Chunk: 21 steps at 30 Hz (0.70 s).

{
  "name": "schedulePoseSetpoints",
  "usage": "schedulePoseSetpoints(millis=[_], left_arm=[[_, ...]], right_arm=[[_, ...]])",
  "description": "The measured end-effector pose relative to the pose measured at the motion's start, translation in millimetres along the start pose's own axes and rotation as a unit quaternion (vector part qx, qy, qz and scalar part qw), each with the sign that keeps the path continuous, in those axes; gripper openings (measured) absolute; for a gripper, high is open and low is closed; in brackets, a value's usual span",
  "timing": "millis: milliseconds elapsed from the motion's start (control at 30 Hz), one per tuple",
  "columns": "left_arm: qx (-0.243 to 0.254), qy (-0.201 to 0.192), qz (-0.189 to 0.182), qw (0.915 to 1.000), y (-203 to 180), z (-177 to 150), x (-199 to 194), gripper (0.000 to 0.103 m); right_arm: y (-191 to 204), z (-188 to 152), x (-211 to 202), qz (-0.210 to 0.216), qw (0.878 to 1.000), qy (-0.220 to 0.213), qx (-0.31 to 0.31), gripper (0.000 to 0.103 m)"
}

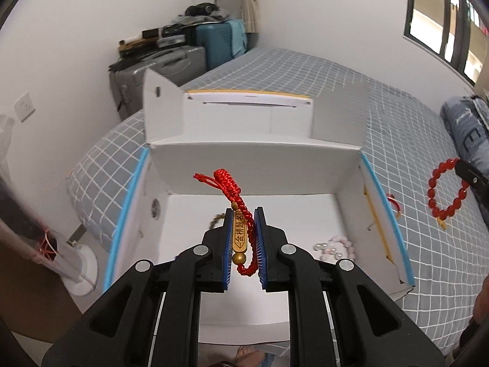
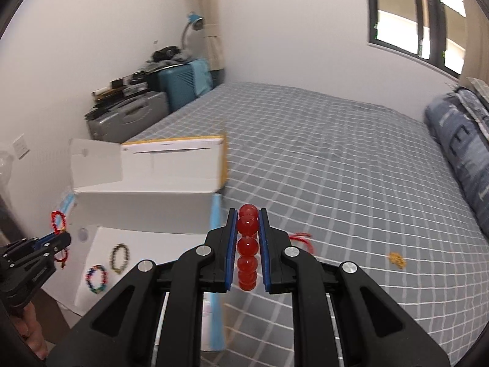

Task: Organize jewelry
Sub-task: 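Carry the red string and red bead bracelets with both tools into the white box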

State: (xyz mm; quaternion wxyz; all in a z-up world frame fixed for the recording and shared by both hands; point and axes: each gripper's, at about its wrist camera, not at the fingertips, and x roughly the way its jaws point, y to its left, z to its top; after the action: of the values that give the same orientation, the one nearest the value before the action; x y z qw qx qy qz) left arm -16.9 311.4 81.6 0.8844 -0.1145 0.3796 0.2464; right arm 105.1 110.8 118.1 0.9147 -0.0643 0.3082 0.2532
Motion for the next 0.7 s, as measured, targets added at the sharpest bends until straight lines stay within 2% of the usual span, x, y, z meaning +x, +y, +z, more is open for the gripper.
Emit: schedulePoseSetpoints(millis=[433,700], left_arm=[[-0.016,0.020,0.011,0.9996,26.9,-0.4,19.2,0.016],[-0.018,0.059,0.016,0.9980,33.9,-3.8,53.8,0.013]], right_arm=[[80.5,-5.3,26.7,0.046,0.997,0.016,-0.051,0.013],[107.7,-22.5,68.4,0.065,0.993,0.071,-0.070,0.013]])
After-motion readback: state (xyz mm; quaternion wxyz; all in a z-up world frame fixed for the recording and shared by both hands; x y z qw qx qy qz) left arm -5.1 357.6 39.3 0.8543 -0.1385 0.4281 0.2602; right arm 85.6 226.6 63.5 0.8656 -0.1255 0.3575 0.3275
